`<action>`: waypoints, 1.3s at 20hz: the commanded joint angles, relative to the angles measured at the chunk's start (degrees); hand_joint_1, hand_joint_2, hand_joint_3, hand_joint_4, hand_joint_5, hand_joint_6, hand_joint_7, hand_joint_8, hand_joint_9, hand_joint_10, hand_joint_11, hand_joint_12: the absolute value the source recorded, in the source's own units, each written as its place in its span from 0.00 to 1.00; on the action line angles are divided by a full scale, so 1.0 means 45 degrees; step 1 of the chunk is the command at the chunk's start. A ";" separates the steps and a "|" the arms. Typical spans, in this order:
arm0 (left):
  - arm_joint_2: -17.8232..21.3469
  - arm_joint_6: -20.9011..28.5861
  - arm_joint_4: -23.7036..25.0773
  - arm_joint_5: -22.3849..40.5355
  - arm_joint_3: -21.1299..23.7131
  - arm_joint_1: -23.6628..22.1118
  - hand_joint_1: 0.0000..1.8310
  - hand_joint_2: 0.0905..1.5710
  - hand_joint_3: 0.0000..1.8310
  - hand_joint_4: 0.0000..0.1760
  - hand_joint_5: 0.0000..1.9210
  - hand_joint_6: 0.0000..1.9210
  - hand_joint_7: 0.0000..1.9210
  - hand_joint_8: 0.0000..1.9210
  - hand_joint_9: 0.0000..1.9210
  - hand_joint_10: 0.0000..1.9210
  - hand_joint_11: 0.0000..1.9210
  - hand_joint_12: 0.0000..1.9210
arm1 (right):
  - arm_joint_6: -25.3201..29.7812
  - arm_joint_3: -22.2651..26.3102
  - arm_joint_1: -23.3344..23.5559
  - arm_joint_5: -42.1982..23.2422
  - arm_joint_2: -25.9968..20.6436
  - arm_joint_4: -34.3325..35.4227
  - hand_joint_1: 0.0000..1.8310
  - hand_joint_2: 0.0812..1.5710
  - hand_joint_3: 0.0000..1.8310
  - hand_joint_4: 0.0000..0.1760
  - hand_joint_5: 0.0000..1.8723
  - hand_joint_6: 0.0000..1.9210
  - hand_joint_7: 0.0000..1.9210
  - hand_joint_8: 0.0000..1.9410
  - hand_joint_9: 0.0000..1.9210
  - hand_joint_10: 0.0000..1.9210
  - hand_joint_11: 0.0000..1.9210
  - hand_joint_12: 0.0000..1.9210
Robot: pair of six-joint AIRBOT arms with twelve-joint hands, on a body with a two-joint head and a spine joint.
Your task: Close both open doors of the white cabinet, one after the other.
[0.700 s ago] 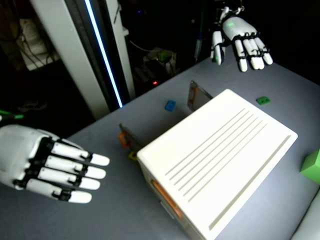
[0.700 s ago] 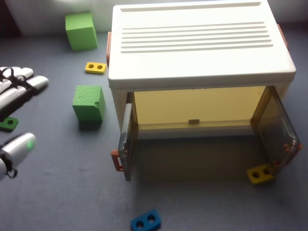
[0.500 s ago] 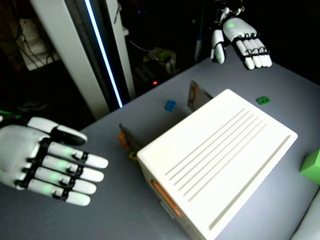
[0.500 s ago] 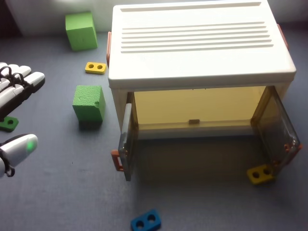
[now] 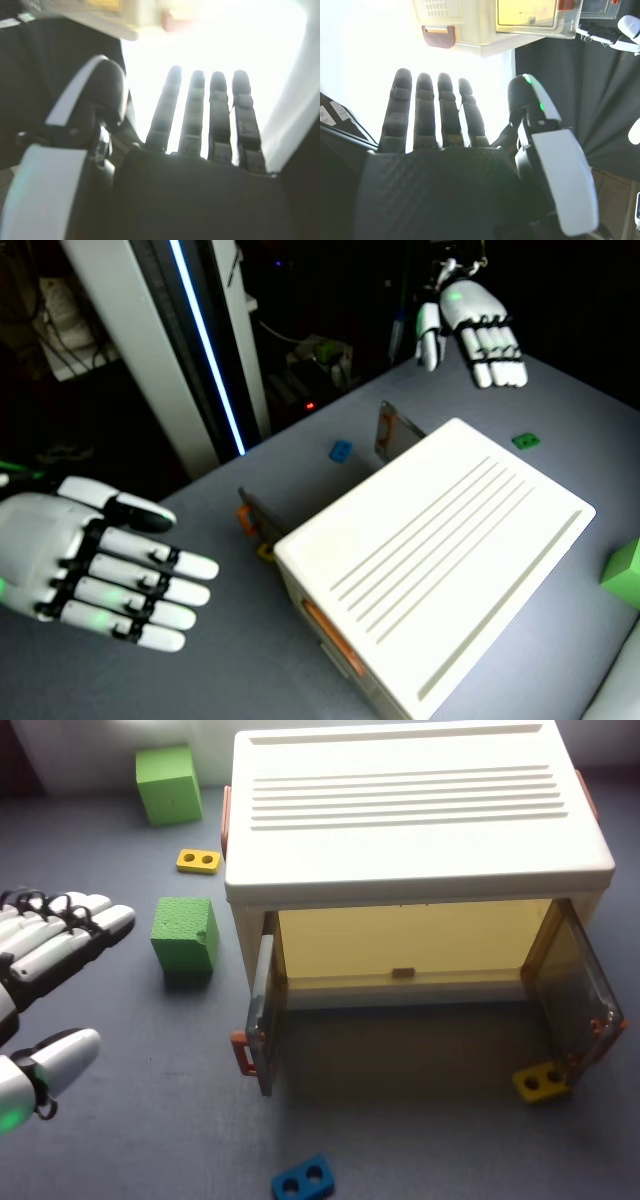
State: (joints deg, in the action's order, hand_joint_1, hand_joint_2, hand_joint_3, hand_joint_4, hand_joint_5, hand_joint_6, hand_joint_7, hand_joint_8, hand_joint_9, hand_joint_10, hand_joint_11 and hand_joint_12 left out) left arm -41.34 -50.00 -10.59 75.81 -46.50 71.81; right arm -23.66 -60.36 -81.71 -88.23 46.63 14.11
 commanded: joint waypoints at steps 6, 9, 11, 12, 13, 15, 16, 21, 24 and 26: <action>-0.0300 0.0489 0.1451 0.0017 -0.0238 -0.1103 0.00 1.00 0.13 0.00 0.04 0.00 0.02 0.00 0.03 0.00 0.00 0.21 | 0.0139 -0.0094 0.0057 -0.1451 0.0005 0.0343 0.19 0.96 0.00 0.00 0.07 0.00 0.06 0.00 0.05 0.00 0.06 0.01; -0.0567 0.0917 0.2189 -0.0681 -0.0446 -0.1682 0.00 1.00 0.12 0.00 0.04 0.00 0.01 0.00 0.03 0.00 0.00 0.24 | 0.0161 -0.0113 0.0057 -0.1432 0.0033 0.0343 0.21 0.95 0.00 0.00 0.07 0.00 0.07 0.00 0.05 0.00 0.07 0.00; -0.0675 0.1071 0.2607 -0.1038 -0.0522 -0.1961 0.00 1.00 0.08 0.00 0.04 0.00 0.02 0.00 0.03 0.00 0.00 0.24 | 0.0176 -0.0125 0.0057 -0.1432 0.0046 0.0343 0.20 0.95 0.00 0.00 0.07 0.00 0.07 0.00 0.05 0.00 0.07 0.00; -0.0702 0.1130 0.2737 -0.1147 -0.0543 -0.2043 0.00 1.00 0.07 0.00 0.04 0.00 0.01 0.00 0.03 0.00 0.00 0.22 | 0.0176 -0.0129 0.0057 -0.1430 0.0050 0.0343 0.19 0.95 0.00 0.00 0.07 0.00 0.06 0.00 0.05 0.00 0.07 0.00; -0.0717 0.1198 0.2861 -0.1246 -0.0559 -0.2100 0.00 1.00 0.09 0.00 0.04 0.00 0.02 0.00 0.04 0.00 0.00 0.25 | 0.0178 -0.0133 0.0057 -0.1421 0.0055 0.0343 0.19 0.95 0.00 0.00 0.07 0.00 0.06 0.00 0.05 0.00 0.07 0.00; -0.0778 0.1351 0.3101 -0.1411 -0.0599 -0.2199 0.00 1.00 0.10 0.00 0.04 0.00 0.03 0.00 0.06 0.00 0.00 0.33 | 0.0181 -0.0141 0.0057 -0.1405 0.0070 0.0343 0.18 0.95 0.00 0.00 0.07 0.00 0.06 0.00 0.05 0.00 0.08 0.00; -0.0819 0.1439 0.3259 -0.1509 -0.0614 -0.2277 0.00 1.00 0.10 0.00 0.04 0.00 0.03 0.00 0.06 0.00 0.00 0.29 | 0.0186 -0.0147 0.0057 -0.1393 0.0079 0.0343 0.18 0.95 0.00 0.00 0.07 0.00 0.06 0.00 0.06 0.00 0.07 0.00; -0.1205 0.2073 0.4345 -0.2252 -0.0840 -0.2967 0.00 1.00 0.12 0.00 0.01 0.00 0.00 0.00 0.01 0.00 0.00 0.11 | 0.0223 -0.0194 0.0057 -0.1357 0.0148 0.0345 0.16 0.95 0.00 0.00 0.07 0.00 0.06 0.00 0.06 0.00 0.08 0.00; -0.1472 0.2481 0.4966 -0.2625 -0.1016 -0.3437 0.00 1.00 0.09 0.00 0.01 0.00 0.00 0.00 0.01 0.00 0.00 0.09 | 0.0389 -0.0291 0.0057 -0.1343 0.0221 0.0345 0.15 0.95 0.00 0.00 0.07 0.00 0.06 0.00 0.05 0.00 0.07 0.00; -0.1577 0.2523 0.5036 -0.2555 -0.1021 -0.3493 0.00 1.00 0.10 0.00 0.03 0.00 0.00 0.00 0.02 0.00 0.00 0.12 | 0.0404 -0.0310 0.0057 -0.1343 0.0237 0.0345 0.15 0.96 0.00 0.00 0.07 0.00 0.06 0.00 0.05 0.00 0.07 0.00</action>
State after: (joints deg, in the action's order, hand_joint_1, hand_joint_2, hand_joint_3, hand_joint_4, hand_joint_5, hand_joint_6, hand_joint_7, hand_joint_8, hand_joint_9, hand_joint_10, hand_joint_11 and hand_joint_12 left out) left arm -48.21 -39.05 12.58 57.84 -50.94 56.53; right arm -22.37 -61.47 -81.69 -87.55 47.75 14.35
